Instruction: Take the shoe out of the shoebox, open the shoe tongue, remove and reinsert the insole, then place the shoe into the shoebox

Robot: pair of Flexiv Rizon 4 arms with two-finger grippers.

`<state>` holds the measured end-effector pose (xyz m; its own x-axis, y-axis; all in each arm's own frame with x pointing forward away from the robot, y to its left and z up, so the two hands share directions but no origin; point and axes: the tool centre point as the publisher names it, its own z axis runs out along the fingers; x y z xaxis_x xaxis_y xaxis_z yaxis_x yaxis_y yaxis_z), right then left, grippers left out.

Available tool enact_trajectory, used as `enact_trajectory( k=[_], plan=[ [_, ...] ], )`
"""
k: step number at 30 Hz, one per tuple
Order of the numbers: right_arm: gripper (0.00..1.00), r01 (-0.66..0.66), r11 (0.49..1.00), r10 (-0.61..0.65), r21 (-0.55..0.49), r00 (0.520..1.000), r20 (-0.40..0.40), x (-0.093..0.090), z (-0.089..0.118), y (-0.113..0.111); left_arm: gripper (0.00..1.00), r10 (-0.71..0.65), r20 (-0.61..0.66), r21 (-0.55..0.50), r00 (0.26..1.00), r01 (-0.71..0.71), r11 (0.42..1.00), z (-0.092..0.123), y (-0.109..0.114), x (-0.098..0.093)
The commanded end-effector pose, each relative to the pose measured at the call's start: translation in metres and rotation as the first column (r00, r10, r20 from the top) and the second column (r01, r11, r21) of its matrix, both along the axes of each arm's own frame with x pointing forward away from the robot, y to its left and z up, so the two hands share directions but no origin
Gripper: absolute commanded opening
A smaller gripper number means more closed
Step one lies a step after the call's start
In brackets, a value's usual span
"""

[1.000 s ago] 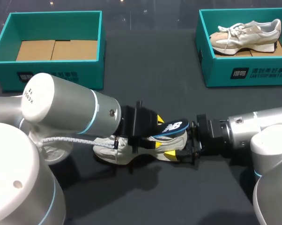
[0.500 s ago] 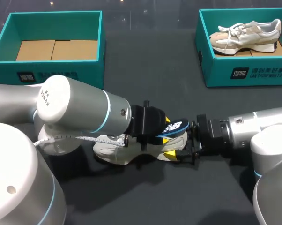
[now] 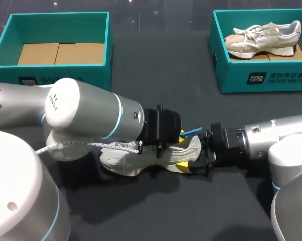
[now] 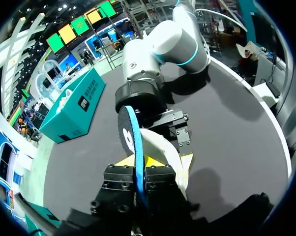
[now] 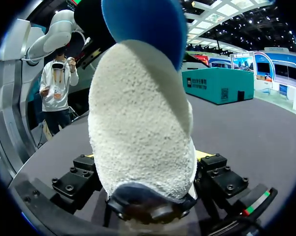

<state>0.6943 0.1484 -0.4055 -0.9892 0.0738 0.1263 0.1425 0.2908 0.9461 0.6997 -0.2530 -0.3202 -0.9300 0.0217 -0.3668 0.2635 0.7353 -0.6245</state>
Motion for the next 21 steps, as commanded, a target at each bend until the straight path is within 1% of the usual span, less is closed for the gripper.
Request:
enact_trajectory(
  k=[1,6,12,16,21],
  plan=[
    [0.0,0.001,1.0,-0.001,-0.004,1.0,-0.002,0.0,0.0,0.001,0.0,-0.038,-0.045,-0.037,0.998,0.036,0.999,0.002,0.006,0.006],
    [0.0,0.001,1.0,-0.001,-0.004,1.0,-0.002,0.0,0.0,0.001,0.0,-0.054,-0.073,-0.06,0.996,0.05,0.997,0.013,0.004,0.006],
    [0.0,0.001,1.0,-0.001,-0.004,1.0,-0.002,0.0,0.0,0.001,0.0,-0.075,-0.09,-0.072,0.993,0.068,0.995,0.032,-0.001,0.002],
    [0.0,0.001,1.0,-0.001,-0.004,1.0,-0.002,0.0,0.0,0.001,0.0,-0.081,-0.099,-0.052,0.992,0.076,0.996,0.043,-0.008,-0.002],
    [0.0,0.001,1.0,-0.001,-0.004,1.0,-0.002,0.0,0.0,0.001,0.0,-0.106,-0.157,-0.023,0.982,0.104,0.994,0.057,-0.016,-0.004]
  ],
)
